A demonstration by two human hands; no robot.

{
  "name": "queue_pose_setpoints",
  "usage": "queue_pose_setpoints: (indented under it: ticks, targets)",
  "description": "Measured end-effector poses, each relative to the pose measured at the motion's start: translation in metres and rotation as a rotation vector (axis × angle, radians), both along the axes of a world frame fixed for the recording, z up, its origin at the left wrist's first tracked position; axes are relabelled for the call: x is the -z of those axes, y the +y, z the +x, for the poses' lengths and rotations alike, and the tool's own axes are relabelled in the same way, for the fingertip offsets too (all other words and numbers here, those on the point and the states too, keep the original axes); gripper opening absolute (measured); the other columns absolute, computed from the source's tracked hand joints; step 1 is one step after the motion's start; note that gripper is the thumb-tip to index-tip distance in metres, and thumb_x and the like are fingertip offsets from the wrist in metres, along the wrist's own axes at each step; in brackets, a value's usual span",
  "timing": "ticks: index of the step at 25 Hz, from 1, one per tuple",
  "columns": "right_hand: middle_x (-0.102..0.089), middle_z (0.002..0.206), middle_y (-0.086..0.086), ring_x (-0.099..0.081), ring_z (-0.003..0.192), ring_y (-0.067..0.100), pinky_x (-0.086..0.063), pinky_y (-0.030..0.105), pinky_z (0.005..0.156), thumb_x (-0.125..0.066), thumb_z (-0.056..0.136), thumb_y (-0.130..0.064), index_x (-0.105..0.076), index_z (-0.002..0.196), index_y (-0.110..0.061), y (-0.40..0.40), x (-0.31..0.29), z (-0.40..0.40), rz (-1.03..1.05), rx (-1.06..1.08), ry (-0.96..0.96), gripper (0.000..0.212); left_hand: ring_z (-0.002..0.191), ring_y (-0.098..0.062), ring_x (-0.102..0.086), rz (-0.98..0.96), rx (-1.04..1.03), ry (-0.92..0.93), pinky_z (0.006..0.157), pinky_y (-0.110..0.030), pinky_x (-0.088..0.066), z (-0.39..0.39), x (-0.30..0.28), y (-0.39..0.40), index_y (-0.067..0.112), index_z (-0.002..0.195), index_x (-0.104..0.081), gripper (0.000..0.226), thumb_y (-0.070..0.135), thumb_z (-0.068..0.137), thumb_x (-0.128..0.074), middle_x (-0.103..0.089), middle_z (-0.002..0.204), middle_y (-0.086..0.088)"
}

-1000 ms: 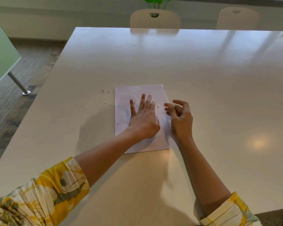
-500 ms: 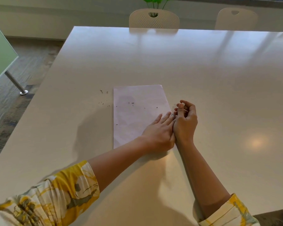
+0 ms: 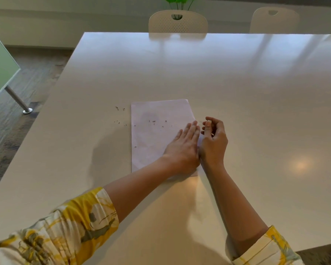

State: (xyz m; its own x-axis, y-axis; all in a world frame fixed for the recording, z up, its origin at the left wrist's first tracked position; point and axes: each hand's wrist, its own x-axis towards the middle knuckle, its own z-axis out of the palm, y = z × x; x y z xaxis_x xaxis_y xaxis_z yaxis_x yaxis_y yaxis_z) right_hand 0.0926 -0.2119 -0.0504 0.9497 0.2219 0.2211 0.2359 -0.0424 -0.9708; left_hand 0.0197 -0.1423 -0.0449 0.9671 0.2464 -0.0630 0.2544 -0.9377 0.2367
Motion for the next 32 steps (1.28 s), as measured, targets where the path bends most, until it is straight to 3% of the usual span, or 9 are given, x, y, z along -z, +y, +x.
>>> queue_pose_setpoints:
  ticks: [3,8,14,16,24,26,28,30,32]
  targets:
    - [-0.065,0.107,-0.011,-0.062,0.1,-0.003,-0.048,0.008,0.083,-0.049,0.103,-0.025,-0.061,0.115,-0.024,-0.001,-0.001,-0.002,-0.033,-0.018,-0.021,0.017,0.15,-0.019,0.022,0.059,0.038,0.015,0.124,-0.042,0.006,0.005,0.004,0.002,0.014,0.158,0.01,0.07,0.037,0.106,-0.03,0.017,0.166,-0.006]
    - [-0.062,0.105,-0.005,-0.058,0.093,-0.001,-0.044,0.005,0.076,-0.05,0.102,-0.021,-0.061,0.114,-0.019,0.002,0.002,-0.003,-0.239,-0.066,-0.155,0.017,0.151,-0.014,0.02,0.037,-0.063,0.021,0.124,-0.038,0.009,0.007,0.004,0.025,0.016,0.158,0.009,0.066,0.048,0.104,-0.012,0.016,0.166,-0.001]
    - [-0.059,0.11,0.002,-0.057,0.102,0.015,-0.05,0.028,0.09,-0.047,0.103,-0.019,-0.061,0.117,-0.011,0.008,0.004,-0.009,-0.369,-0.114,-0.243,0.021,0.151,-0.012,0.017,0.014,-0.147,-0.008,0.123,-0.035,0.012,-0.018,0.005,0.064,0.018,0.158,0.009,0.082,0.067,0.097,-0.013,0.014,0.167,0.002]
    - [-0.059,0.111,0.002,-0.057,0.103,0.015,-0.049,0.027,0.09,-0.048,0.102,-0.018,-0.061,0.118,-0.01,0.007,0.004,-0.01,-0.385,-0.122,-0.264,0.022,0.15,-0.012,0.02,0.025,-0.185,0.01,0.122,-0.036,0.013,-0.027,0.003,0.077,0.018,0.158,0.01,0.085,0.07,0.096,-0.013,0.015,0.166,0.003]
    - [-0.06,0.113,0.008,-0.057,0.105,0.02,-0.041,0.021,0.089,-0.049,0.102,-0.015,-0.062,0.119,-0.007,0.007,0.002,-0.015,-0.437,-0.127,-0.304,0.024,0.146,-0.019,0.033,0.214,-0.534,0.187,0.116,-0.045,0.025,-0.064,-0.025,0.137,0.01,0.156,0.015,0.092,0.074,0.092,-0.001,0.026,0.163,-0.003]
    - [-0.06,0.114,0.007,-0.057,0.106,0.02,-0.041,0.02,0.089,-0.048,0.102,-0.016,-0.062,0.119,-0.007,0.007,0.002,-0.014,-0.445,-0.126,-0.306,0.024,0.147,-0.018,0.031,0.17,-0.473,0.09,0.118,-0.041,0.023,-0.06,-0.03,0.129,0.01,0.156,0.015,0.085,0.068,0.097,-0.007,0.026,0.163,-0.003]
    - [-0.059,0.114,0.007,-0.057,0.106,0.02,-0.042,0.022,0.09,-0.048,0.102,-0.016,-0.061,0.12,-0.007,0.009,0.002,-0.014,-0.462,-0.127,-0.312,0.023,0.148,-0.015,0.027,0.016,-0.283,-0.014,0.119,-0.034,0.018,-0.05,-0.029,0.102,0.011,0.156,0.014,0.075,0.055,0.103,-0.016,0.025,0.163,-0.003]
    - [-0.06,0.113,0.007,-0.057,0.105,0.02,-0.043,0.022,0.09,-0.049,0.102,-0.015,-0.061,0.119,-0.007,0.009,0.002,-0.014,-0.467,-0.12,-0.332,0.022,0.148,-0.011,0.024,-0.111,-0.091,-0.029,0.119,-0.029,0.016,-0.041,-0.02,0.066,0.013,0.157,0.012,0.067,0.043,0.107,-0.02,0.022,0.164,-0.003]
    - [-0.06,0.112,0.007,-0.058,0.104,0.018,-0.044,0.022,0.089,-0.048,0.102,-0.015,-0.061,0.118,-0.009,0.009,0.002,-0.015,-0.459,-0.116,-0.355,0.021,0.149,-0.01,0.021,-0.099,0.0,-0.004,0.12,-0.029,0.015,-0.037,-0.008,0.04,0.015,0.158,0.009,0.063,0.041,0.107,-0.017,0.018,0.165,-0.002]
